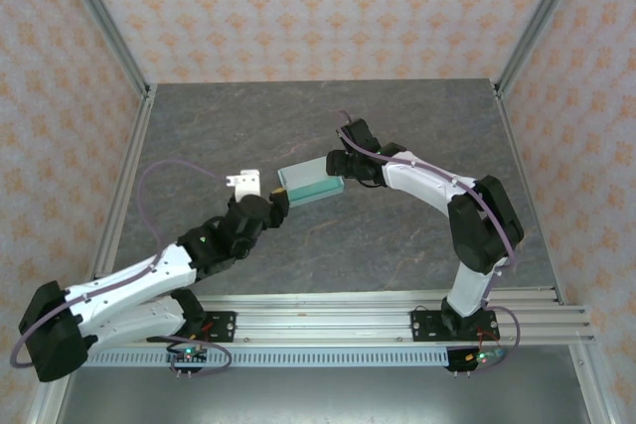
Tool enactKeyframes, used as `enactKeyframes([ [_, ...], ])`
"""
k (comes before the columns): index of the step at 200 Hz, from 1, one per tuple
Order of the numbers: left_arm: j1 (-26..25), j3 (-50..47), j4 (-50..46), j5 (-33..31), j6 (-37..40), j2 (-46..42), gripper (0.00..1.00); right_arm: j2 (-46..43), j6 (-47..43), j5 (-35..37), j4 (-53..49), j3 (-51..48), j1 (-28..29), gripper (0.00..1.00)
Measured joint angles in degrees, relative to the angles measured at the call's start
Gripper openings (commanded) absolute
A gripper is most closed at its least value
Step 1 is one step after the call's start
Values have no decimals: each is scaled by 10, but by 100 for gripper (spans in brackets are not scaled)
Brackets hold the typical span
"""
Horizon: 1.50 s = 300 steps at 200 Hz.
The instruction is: Fold the paper box
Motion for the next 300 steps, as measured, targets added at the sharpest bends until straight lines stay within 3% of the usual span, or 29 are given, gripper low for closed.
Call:
enactKeyframes([
  [35, 112, 76, -23, 97, 11, 86, 69, 0, 0, 5, 0, -3, 0, 61],
  [70, 153, 165, -27, 171, 31, 234, 70, 1, 0, 6, 1, -7, 0, 61],
  [131, 160, 197, -42, 189, 66, 347, 70, 10, -3, 17, 12, -28, 0, 61],
  [238, 158, 158, -2, 207, 67, 387, 70, 45, -22, 40, 59, -51, 3, 60],
  [300, 155, 157, 1, 203, 67, 368, 71, 46, -40, 46, 45, -38, 3, 60],
])
